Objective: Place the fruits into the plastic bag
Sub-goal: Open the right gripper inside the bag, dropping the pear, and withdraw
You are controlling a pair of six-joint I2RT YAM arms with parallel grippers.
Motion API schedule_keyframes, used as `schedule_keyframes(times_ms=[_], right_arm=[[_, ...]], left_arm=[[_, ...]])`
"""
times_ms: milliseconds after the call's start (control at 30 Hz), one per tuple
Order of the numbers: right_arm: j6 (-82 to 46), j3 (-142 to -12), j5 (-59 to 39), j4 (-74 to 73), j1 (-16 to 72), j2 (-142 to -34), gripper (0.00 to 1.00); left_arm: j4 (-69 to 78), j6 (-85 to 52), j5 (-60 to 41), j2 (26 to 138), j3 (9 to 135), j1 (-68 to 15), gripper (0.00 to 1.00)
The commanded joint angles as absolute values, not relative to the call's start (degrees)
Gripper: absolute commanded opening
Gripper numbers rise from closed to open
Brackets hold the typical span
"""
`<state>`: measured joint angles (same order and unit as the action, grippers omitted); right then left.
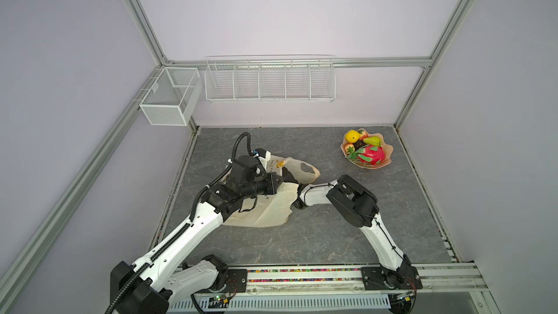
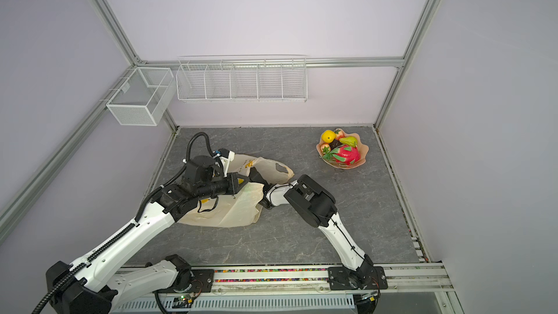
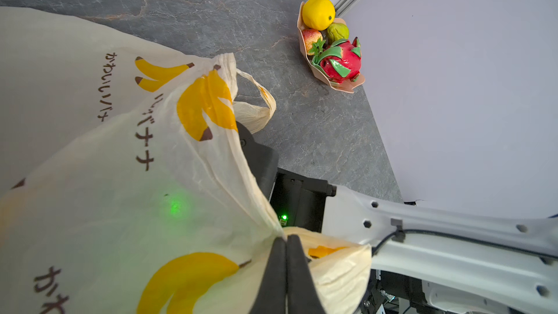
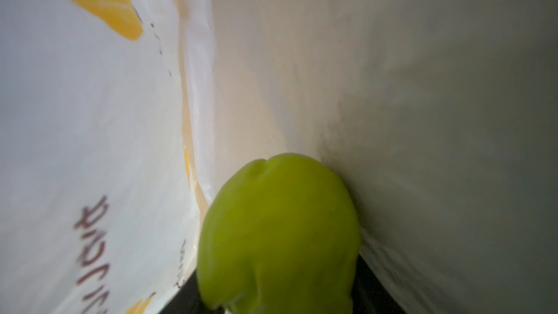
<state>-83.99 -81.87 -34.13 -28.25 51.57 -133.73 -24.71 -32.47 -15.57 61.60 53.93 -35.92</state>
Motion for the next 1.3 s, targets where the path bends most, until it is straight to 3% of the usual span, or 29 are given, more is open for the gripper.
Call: schedule_keyframes(times_ms=[0, 300, 567, 833, 1267], right_arm=[[-77.58, -86.0, -31.97, -13.96, 51.59, -133.54, 0.57], [-74.48, -87.2, -32.96, -13.56, 51.2, -131.22, 0.99], [-66.2, -83.9, -32.89, -2.76, 49.77, -122.87, 0.96], [-55.47, -82.29, -26.81, 16.11, 48.43, -114.27, 0.93], [-51.12, -76.13, -20.04, 23.19, 45.84, -100.6, 0.89]], left_arm=[[-23.81, -33.0, -12.53, 59.7, 52.56, -36.04, 0.0], [-23.22, -34.87, -10.42, 55.21, 47.22, -36.05, 0.0], [-25.55, -34.63, -7.85, 52.74, 46.88, -36.04, 0.0], [-25.95, -34.83, -6.5, 52.4, 46.64, -36.04, 0.0], [-25.24, -32.74, -7.2, 53.72, 46.67, -36.04, 0.0]])
